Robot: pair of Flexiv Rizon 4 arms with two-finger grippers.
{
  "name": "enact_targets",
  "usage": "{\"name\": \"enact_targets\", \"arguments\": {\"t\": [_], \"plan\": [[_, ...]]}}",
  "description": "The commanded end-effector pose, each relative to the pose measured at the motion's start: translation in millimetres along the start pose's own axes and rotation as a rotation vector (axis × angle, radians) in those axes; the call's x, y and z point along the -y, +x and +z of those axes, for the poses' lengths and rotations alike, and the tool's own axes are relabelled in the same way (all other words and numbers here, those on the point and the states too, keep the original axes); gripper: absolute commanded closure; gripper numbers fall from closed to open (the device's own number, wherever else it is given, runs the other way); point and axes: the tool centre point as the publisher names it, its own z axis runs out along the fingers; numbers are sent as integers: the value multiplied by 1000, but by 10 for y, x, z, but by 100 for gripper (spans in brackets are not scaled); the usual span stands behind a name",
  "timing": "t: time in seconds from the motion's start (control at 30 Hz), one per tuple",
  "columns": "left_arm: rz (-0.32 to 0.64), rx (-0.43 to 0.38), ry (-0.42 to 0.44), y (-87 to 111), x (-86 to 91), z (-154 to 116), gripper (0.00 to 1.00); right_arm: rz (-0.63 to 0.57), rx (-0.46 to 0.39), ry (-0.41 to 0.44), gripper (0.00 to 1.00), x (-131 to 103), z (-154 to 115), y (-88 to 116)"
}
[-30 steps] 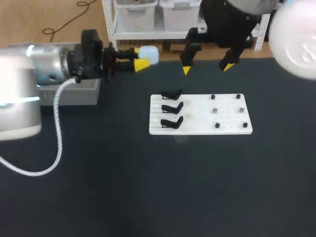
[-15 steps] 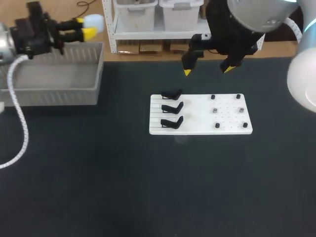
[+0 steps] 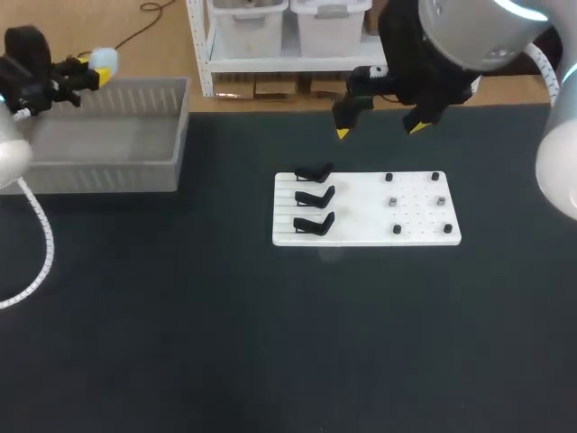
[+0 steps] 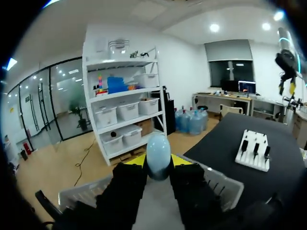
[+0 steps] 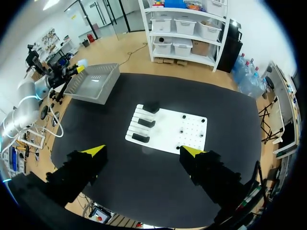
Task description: Pick up each earbud case from the left stands, insert the matching earbuds, close the lid, and place the case in the box.
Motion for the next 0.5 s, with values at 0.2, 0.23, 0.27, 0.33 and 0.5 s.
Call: {"name": "enact_targets", "arguments": {"t": [0.2,0.23,0.27,0.33,0.5], "plan": [[19,-62,-72,182,-139,244,58,2,10,1,0,6,-3,26],[20,-63,-71,184,-133,240,52,2,10,1,0,6,-3,26],[18,-60,-71,187,-124,223,0,2,10,1,0,6,-3,26],[18,-59,-73,190,-105,177,0,2,10,1,0,6,-3,26],[22,-49,-83,187,-88,106,0,2,10,1,0,6,-3,26]]}}
